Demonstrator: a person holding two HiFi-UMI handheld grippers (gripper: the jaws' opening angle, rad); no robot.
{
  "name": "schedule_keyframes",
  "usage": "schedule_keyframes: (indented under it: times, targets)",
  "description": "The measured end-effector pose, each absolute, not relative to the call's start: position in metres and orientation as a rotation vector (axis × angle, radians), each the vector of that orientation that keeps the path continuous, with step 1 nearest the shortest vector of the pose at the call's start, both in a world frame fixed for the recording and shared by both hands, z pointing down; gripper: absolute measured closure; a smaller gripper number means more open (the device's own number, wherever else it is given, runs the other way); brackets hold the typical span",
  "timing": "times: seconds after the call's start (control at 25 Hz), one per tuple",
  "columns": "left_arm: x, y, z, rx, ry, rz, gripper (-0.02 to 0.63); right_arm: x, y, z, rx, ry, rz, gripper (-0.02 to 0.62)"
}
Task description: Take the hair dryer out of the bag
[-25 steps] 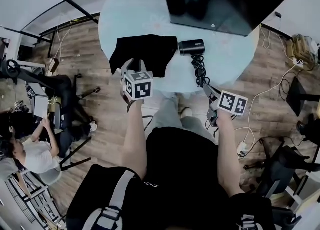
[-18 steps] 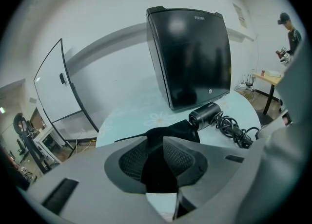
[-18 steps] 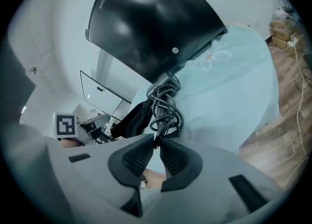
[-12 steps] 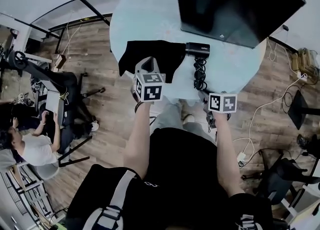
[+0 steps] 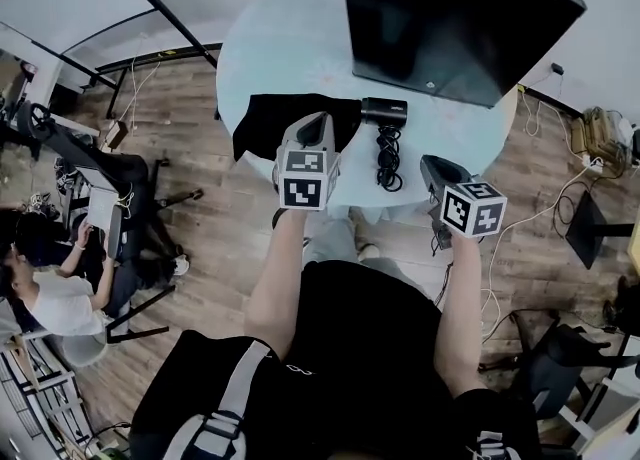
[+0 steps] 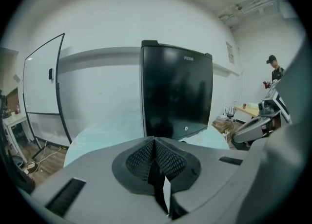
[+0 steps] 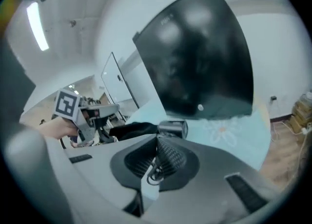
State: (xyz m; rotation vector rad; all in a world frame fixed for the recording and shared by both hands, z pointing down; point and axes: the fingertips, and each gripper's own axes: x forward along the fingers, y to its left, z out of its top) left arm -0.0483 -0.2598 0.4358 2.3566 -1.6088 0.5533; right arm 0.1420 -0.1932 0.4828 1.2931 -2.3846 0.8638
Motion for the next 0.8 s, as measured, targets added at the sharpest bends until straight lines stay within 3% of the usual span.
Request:
schedule_keyframes:
  times: [0.44, 0.8]
  targets:
    - [0.006, -0.266, 0.3, 2.619, -1.609, 0.209, 0.604, 0.109, -0.256, 0.301, 1.419, -2.795, 0.287, 0.591]
    - [0.017, -0.259, 0.224, 2.715, -1.643, 0.017, 0.604, 0.121, -0.256, 0.23, 1.517, -2.833, 0.136, 0.592]
